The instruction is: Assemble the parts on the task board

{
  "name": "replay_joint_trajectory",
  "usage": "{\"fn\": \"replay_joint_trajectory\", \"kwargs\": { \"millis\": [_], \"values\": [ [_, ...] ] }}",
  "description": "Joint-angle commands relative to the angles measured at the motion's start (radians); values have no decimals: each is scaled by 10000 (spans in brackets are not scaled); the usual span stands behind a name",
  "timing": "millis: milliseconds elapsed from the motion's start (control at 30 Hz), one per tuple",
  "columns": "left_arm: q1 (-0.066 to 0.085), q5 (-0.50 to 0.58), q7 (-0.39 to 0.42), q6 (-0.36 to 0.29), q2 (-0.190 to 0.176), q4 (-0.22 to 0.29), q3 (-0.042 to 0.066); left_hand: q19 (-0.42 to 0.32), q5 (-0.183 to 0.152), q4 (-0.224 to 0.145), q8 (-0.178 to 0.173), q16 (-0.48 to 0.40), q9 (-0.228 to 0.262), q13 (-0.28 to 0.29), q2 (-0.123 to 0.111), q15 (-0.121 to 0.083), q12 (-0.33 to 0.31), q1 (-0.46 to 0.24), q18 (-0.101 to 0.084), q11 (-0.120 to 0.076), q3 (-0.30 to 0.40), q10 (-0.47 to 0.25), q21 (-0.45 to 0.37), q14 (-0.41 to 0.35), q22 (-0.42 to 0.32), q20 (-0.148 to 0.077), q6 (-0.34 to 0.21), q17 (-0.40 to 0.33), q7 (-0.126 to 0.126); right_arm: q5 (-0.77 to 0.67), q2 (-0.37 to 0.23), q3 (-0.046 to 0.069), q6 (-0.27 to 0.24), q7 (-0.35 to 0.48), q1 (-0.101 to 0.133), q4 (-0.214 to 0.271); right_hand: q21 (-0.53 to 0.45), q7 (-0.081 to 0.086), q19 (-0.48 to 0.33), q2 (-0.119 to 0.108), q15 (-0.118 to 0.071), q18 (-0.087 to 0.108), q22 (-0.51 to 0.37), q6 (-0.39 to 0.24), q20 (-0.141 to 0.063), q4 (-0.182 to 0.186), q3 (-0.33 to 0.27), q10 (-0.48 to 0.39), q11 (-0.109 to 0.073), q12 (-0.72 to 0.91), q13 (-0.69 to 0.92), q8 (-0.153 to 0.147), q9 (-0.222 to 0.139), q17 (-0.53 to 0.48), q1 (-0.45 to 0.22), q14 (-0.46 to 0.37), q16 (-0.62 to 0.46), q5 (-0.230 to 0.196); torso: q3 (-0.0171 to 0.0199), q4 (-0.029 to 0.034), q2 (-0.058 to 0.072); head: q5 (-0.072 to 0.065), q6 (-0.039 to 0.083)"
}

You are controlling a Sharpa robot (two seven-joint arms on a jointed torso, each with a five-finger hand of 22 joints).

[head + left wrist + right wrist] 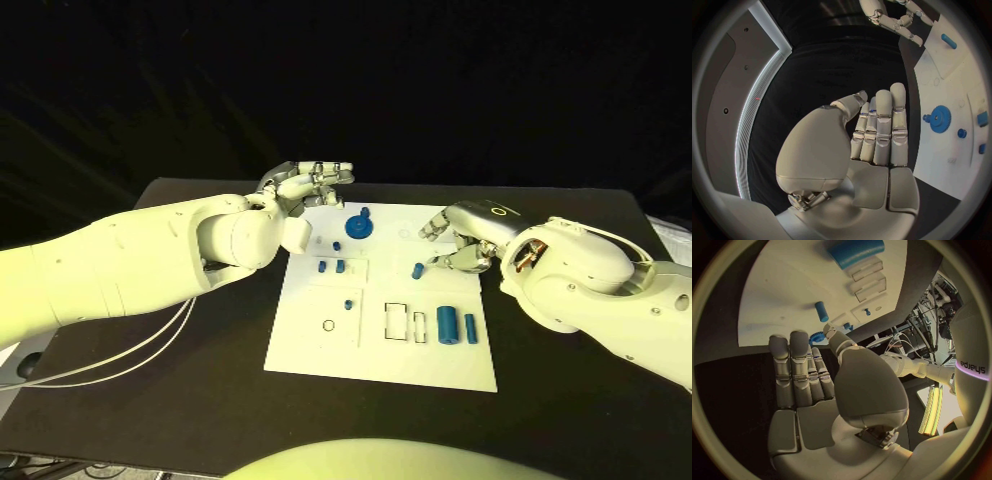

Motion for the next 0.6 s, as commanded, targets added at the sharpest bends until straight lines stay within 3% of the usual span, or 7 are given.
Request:
{"fn": "replay_joint_trajectory", "kwargs": {
  "millis": [33,233,600],
  "values": [
    [3,-80,188,30,11,2,6,-39,30,-59,35,-30,3,11,78,-7,30,-27,114,-20,17,-58,-55,-48,-11,22,-21,-9,-13,-254,54,-6,961,-13,-4,-137,-32,-15,-7,59,-9,152,3,61,4,4,-88,-32,-16,96,16,10,19,-12,133,-43,24,-3,-10,-2,-4,30,-49],
    [3,-87,191,25,12,-3,5,-38,31,-62,47,-28,5,14,90,-9,46,-23,115,-24,19,-53,-55,-46,-11,21,-14,-14,-17,-307,202,-38,1327,73,-29,-354,84,-112,199,246,-72,116,180,187,-44,-57,-202,220,-88,450,38,18,34,34,331,68,197,-31,-17,16,-1,-1,-45],
    [3,-89,176,27,31,-36,5,-37,33,-65,56,-27,7,15,106,-12,59,-16,116,-27,25,-52,-54,-45,-11,20,-8,-19,-21,-236,539,-75,1044,555,-144,-565,887,-79,1027,649,-233,-93,1253,714,-228,-51,20,1079,-283,830,-28,77,77,820,457,638,1107,-70,-19,22,3,-41,-16]
  ]
}}
